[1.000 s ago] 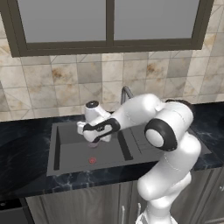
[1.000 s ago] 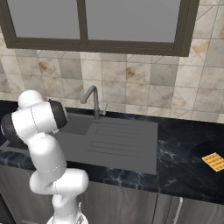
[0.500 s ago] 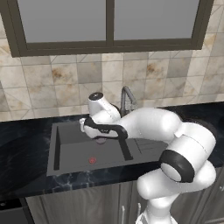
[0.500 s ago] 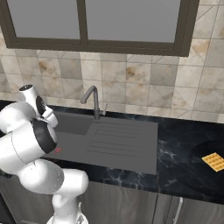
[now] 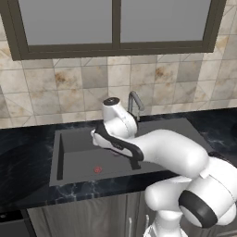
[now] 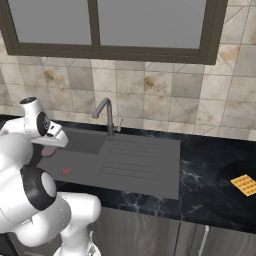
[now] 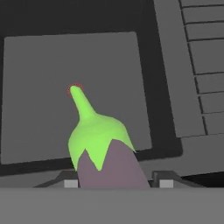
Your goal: Turn on the sink faucet. Then move the eggplant from the counter to the sink. Turn off the sink. Move the vegetable from the sink to the pot next to the stove. Finally move the pot to the front right burner.
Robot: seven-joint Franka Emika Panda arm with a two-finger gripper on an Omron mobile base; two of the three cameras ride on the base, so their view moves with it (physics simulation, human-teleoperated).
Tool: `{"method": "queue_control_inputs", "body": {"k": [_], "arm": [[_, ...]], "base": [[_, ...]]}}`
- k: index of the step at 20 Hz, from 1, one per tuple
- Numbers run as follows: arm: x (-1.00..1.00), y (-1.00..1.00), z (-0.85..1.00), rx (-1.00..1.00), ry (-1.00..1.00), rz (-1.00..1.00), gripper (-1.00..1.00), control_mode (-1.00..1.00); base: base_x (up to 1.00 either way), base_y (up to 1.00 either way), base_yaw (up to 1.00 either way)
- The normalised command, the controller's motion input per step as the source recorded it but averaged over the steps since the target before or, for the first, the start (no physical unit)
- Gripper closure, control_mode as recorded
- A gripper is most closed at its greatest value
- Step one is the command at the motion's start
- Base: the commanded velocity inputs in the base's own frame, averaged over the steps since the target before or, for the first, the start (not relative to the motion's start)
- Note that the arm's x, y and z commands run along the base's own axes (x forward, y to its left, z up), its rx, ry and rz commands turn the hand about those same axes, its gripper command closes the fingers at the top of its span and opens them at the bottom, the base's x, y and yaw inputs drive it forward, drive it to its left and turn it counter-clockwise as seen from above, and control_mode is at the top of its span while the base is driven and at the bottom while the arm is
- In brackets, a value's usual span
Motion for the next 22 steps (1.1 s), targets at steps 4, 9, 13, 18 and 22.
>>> {"method": "queue_control_inputs", "body": {"k": [4,9,13,18,22], "arm": [[-0.17,-0.38,0.19,0.0,0.08,0.12,1.0,-1.0],[0.0,-0.01,0.0,0.0,0.01,0.01,1.0,-1.0],[0.0,0.0,0.0,0.0,0.0,0.0,1.0,-1.0],[-0.07,0.0,0.0,0.0,0.0,0.0,1.0,-1.0],[0.0,0.0,0.0,0.0,0.0,0.0,1.0,1.0]], "base": [[0.0,0.0,0.0],[0.0,0.0,0.0],[0.0,0.0,0.0],[0.0,0.0,0.0],[-0.4,-0.01,-0.11]]}}
